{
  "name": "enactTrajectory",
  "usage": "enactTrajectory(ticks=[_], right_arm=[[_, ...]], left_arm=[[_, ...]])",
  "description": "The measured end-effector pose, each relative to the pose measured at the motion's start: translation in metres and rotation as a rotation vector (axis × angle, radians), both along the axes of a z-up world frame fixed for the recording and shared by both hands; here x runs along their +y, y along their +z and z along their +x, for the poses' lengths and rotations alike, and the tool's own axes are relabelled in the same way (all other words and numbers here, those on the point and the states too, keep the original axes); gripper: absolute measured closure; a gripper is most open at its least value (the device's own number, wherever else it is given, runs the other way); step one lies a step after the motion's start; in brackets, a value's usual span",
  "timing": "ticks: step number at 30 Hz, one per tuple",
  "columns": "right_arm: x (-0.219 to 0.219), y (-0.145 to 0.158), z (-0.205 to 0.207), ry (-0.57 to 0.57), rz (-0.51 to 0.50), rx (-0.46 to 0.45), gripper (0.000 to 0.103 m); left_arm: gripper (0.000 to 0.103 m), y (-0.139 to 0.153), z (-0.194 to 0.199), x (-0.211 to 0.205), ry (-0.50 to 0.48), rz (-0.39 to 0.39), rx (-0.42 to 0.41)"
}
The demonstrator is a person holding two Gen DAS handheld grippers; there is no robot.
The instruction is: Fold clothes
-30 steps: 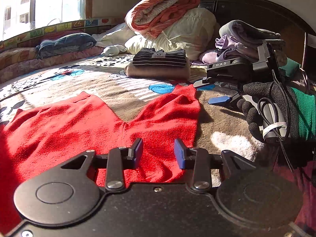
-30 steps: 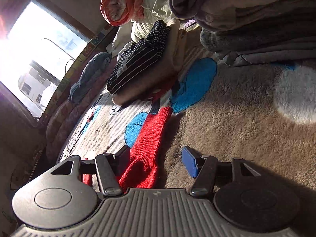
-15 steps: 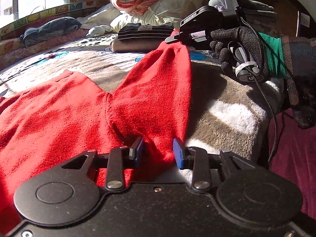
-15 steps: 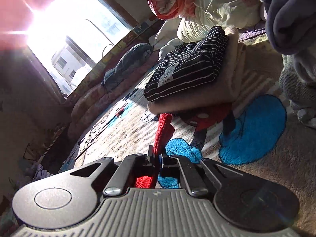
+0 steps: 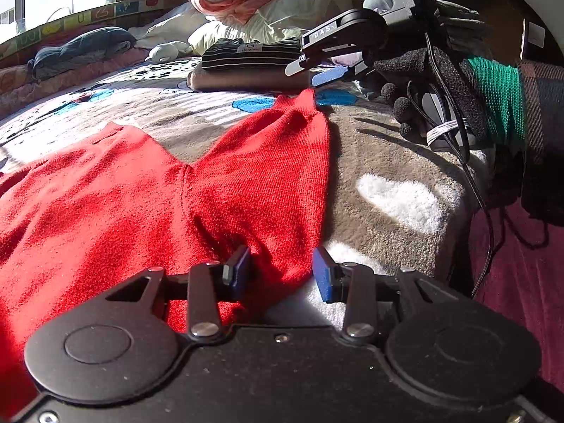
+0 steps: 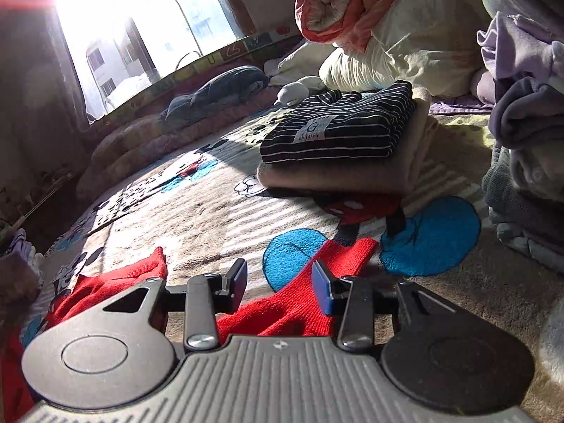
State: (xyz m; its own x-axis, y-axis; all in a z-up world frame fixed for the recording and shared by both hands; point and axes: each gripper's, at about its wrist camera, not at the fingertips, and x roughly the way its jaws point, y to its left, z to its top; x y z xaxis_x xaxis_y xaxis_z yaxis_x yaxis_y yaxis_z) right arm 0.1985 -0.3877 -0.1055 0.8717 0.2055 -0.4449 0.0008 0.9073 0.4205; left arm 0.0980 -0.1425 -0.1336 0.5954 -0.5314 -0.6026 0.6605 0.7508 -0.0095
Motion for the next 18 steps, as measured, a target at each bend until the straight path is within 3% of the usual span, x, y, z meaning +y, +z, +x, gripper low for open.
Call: enactTrajectory(ticks=[5,9,13,16,18], right_arm=[[0.050,0.008,-0.045,0.120,0.031,-0.051,0.061],[0.086,0.003,-0.082,0.190,0.013,-0.093,0.061],[0.145,-0.014,-0.116,0.347,-0.141,-0.118,0.061],[0.189,-0.038,-0.130,0.398,-0.415,-0.033,0.066],[0.192,-0.037,-0.136,0.366,-0.415,-0.033,0.066]], left_arm=[[0.066,0.027,-0.024,0.020,-0.078,-0.002,-0.039],[0.066,0.035,-0.028,0.068,0.097,-0.039,-0.035],[0.068,0.021,-0.021,0.107,0.342,-0.033,0.011],[0.068,0.012,-0.025,0.121,0.406,-0.019,0.011],[0.068,0.003,-0.029,0.122,0.401,0.002,0.011]])
